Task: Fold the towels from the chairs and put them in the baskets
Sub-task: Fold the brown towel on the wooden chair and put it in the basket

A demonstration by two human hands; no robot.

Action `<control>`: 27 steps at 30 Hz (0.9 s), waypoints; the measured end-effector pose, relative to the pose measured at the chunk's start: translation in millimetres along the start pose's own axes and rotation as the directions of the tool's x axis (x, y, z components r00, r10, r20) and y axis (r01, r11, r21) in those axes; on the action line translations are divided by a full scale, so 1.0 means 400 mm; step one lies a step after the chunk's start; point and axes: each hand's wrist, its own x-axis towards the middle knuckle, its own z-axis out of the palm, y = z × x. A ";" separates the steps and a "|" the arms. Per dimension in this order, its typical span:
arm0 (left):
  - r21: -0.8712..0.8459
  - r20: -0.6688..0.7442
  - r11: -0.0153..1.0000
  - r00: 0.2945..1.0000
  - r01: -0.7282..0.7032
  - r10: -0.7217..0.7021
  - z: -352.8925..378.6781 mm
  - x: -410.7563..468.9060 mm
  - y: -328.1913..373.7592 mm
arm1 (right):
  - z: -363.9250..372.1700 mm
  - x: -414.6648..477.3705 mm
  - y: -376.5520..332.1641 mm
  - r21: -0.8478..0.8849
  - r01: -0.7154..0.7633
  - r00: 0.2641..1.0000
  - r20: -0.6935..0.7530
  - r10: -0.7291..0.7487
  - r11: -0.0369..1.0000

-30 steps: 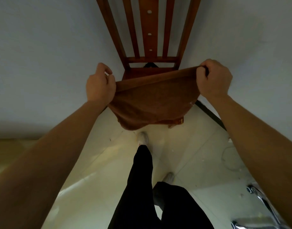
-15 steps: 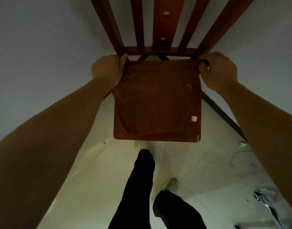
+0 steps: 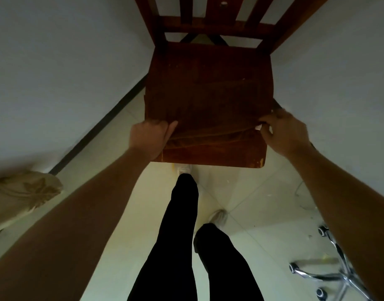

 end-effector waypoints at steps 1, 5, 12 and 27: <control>-0.005 0.037 1.000 0.999 -0.001 0.001 0.026 -0.017 0.008 | 0.022 -0.016 0.001 -0.009 0.012 0.999 0.048 -0.012 1.000; 0.000 0.179 1.000 0.984 0.018 -0.018 0.100 -0.040 0.035 | 0.086 -0.050 0.002 -0.033 -0.008 0.978 0.208 0.015 0.999; -0.042 0.071 0.997 0.996 0.065 -0.062 0.101 -0.022 0.043 | 0.090 -0.025 -0.014 0.090 -0.143 0.989 0.052 0.139 0.986; 0.045 0.230 0.997 0.972 -0.056 0.044 0.119 0.131 0.001 | 0.174 0.104 -0.055 0.213 -0.110 0.972 0.228 0.059 0.971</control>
